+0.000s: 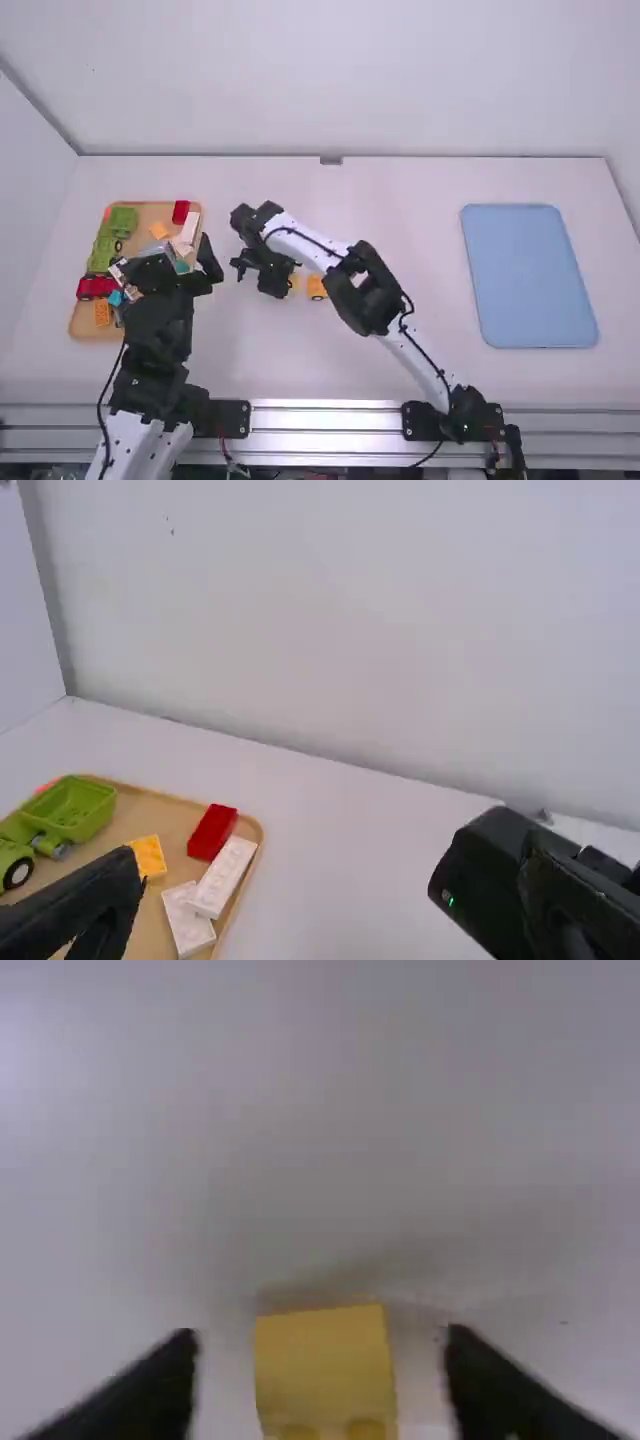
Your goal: Assemble lego blocks to make yellow taxi
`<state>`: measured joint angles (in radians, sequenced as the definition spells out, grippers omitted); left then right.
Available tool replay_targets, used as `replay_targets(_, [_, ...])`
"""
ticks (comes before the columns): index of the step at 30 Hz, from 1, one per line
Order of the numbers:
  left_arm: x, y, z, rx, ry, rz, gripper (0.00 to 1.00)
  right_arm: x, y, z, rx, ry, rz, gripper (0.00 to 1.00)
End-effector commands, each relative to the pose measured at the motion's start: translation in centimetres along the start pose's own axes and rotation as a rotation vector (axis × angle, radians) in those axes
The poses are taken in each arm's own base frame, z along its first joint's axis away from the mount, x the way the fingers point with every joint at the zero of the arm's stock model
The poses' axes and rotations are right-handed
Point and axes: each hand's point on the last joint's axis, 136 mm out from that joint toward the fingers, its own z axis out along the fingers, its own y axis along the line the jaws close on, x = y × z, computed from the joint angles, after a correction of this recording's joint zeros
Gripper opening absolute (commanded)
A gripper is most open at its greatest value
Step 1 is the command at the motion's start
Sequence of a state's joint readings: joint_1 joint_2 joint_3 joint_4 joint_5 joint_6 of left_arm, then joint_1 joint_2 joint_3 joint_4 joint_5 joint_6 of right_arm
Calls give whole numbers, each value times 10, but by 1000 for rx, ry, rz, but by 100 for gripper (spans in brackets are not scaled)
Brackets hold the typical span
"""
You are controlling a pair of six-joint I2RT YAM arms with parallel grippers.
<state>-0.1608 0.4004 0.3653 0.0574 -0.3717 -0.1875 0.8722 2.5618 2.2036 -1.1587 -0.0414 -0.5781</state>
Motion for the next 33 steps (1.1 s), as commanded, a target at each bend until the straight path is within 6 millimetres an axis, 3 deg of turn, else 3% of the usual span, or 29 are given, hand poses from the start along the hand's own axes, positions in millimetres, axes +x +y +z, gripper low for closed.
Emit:
replay_targets(1, [5,3,4,-18,11,2,99,-10,-9,-18,40,-38,5,98])
replay_targets(3, [6,2,5,-17,14,3,99,-11,-13,-27,47,-49,12,98])
replay_targets(6, [8,-7,10,26,26,14,99,-10,-24,-61,76,-85,63,98])
replay_targets(7, [8,-7,10,26,26,14,99,-10,-24,-61,76,-85,63,98])
replay_targets(8, [11,-19,14,90,38,39,99,-4,-38,-88,101,-126,112,98])
replay_targets(9, [13,-23,17,111,44,49,99,0,-45,-102,116,-150,127,98])
replay_targets(14, [26,-38,33,194,89,73,99,23,-65,-147,162,-225,217,98])
replay_targets(21, [76,-89,55,571,264,267,99,59,-100,-155,433,-321,466,98])
replay_targets(26, [117,-141,29,1058,287,497,99,91,-98,-169,498,-561,551,98])
replay_targets(28, [125,-148,27,1149,269,515,99,106,-96,-167,484,-647,564,98])
replay_targets(33, [161,-146,39,1166,365,477,99,142,-95,-156,458,-828,564,98])
